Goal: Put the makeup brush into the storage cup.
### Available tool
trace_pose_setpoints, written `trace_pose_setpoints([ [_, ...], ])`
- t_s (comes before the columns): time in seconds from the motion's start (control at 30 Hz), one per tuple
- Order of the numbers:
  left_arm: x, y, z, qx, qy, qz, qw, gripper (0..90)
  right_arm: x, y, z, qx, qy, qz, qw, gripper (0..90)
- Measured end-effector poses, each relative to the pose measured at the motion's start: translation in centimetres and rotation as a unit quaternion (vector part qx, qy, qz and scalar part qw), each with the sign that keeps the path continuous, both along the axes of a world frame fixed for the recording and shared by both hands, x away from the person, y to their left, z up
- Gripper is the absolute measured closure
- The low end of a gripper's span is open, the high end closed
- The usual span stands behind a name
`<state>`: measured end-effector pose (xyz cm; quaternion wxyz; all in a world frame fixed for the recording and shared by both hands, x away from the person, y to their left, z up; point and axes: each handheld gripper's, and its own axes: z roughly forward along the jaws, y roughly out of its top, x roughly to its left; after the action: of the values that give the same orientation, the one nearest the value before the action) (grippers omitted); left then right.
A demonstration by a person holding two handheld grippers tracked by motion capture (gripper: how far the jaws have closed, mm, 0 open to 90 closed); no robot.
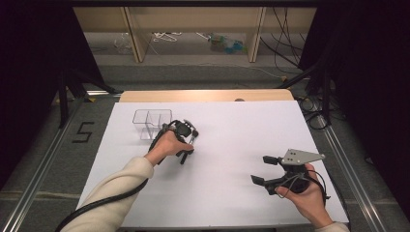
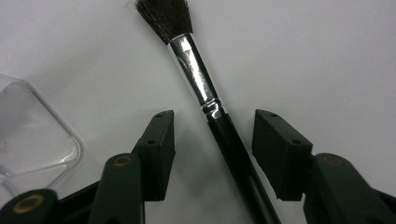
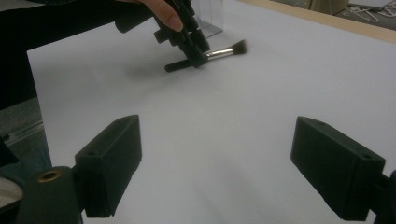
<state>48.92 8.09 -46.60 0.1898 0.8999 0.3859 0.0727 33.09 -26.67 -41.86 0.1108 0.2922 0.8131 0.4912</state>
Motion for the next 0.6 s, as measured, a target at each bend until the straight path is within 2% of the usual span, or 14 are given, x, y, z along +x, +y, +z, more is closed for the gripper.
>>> trace_pose_setpoints([
  [0.03, 0.00, 0.00, 0.00, 0.000, 0.000, 0.000, 1.0000, 49.9, -0.05, -0.06, 0.08, -0.007, 0.001, -0.003, 1.0000, 17.1],
  [0.13, 0.26, 0.02, 0.14, 0.005, 0.010, -0.002, 0.9999, 54.5, -0.06, -0.05, 0.08, -0.008, 0.002, -0.002, 1.0000, 17.1],
  [0.23, 0.47, 0.11, 0.30, 0.008, 0.023, 0.002, 0.9997, 62.6, -0.07, -0.06, 0.10, -0.007, 0.007, -0.001, 1.0000, 17.1],
  [0.4, 0.66, 0.30, 0.44, 0.017, 0.031, 0.000, 0.9994, 75.4, 0.01, 0.03, -0.05, -0.001, 0.002, 0.001, 1.0000, 17.1],
  [0.5, 0.63, 0.21, 0.47, 0.024, 0.032, -0.003, 0.9992, 78.6, -0.03, -0.03, 0.04, -0.008, 0.003, -0.001, 1.0000, 17.1],
  [0.6, 0.53, 0.10, 0.51, 0.031, 0.029, -0.006, 0.9991, 78.9, 0.03, 0.02, -0.06, -0.001, 0.001, 0.000, 1.0000, 17.1],
])
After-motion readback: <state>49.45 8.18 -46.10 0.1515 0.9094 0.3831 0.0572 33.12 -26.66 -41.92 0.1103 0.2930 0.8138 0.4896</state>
